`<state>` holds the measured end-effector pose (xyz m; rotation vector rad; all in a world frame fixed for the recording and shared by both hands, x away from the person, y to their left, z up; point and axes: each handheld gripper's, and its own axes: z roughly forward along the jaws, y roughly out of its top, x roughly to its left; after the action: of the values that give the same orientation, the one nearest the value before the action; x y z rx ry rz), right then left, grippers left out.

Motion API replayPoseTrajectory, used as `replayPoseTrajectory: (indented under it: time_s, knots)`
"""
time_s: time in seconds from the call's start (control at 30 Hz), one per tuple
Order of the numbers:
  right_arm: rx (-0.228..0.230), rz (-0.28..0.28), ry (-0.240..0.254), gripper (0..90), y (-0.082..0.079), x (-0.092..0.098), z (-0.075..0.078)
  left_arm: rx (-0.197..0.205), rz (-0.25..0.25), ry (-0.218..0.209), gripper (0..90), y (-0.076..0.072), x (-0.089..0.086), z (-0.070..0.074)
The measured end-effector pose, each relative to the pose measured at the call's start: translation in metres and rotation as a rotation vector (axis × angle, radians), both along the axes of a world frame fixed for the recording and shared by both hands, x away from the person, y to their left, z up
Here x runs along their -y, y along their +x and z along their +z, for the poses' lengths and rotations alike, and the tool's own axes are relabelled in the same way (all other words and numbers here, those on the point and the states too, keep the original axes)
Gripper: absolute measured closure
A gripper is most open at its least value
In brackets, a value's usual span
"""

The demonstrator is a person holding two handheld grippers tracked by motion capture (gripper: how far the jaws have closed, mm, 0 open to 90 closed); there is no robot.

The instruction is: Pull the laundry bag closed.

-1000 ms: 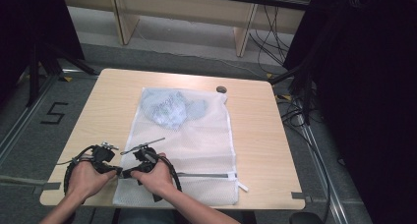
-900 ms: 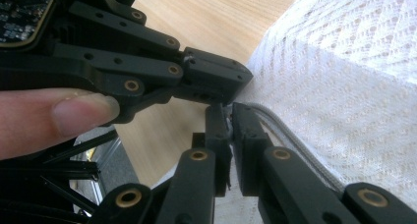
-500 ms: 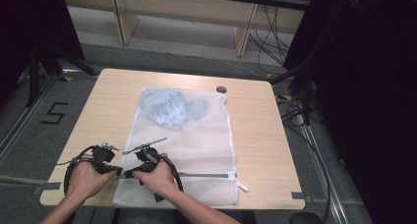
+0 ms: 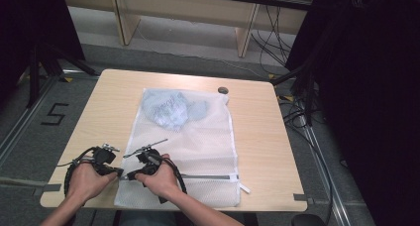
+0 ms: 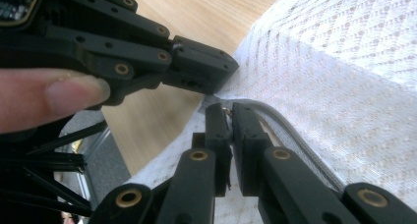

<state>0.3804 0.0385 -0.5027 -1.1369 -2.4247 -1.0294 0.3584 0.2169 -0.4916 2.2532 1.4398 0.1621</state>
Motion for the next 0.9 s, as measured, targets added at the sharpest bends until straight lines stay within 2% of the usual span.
replayPoseTrajectory:
  time_s: [0.1,0.17,0.23,0.43,0.53,0.57,0.6,0.8,0.83,0.9]
  knots:
    - [-0.010,-0.016,-0.018,87.0,-0.0025,-0.0006,0.0016,0.003,0.003,0.006,90.0,-0.0003,0.0008,0.0003]
    - [0.029,0.020,-0.008,87.0,-0.0018,0.0003,0.0016,0.000,0.003,0.006,90.0,-0.0002,0.0005,0.0004]
    - [0.011,0.008,-0.020,87.0,-0.0041,-0.0001,0.0039,-0.001,0.000,0.003,90.0,-0.0001,0.0003,0.0002]
    - [0.016,0.012,-0.028,87.0,-0.0038,0.0019,0.0053,-0.001,0.001,0.006,90.0,-0.0001,0.0004,0.0004]
    - [0.051,0.038,-0.014,87.0,-0.0012,0.0040,0.0039,-0.001,0.002,0.006,90.0,0.0000,0.0004,0.0004]
    - [0.052,0.035,-0.018,87.0,-0.0010,0.0045,0.0040,-0.001,0.001,0.005,90.0,-0.0001,0.0005,0.0003]
    - [0.021,0.015,-0.029,87.0,-0.0029,0.0045,0.0057,0.003,0.002,0.004,90.0,-0.0003,0.0006,0.0003]
    - [0.023,0.020,-0.033,86.9,-0.0031,0.0059,0.0070,0.005,-0.008,-0.001,90.0,0.0000,0.0007,-0.0003]
    - [0.047,0.035,-0.025,86.9,-0.0019,0.0066,0.0062,0.005,-0.008,-0.001,90.0,0.0000,0.0006,-0.0004]
    - [0.046,0.030,-0.028,87.0,-0.0015,0.0079,0.0065,0.004,-0.007,-0.001,90.0,0.0001,0.0007,-0.0003]
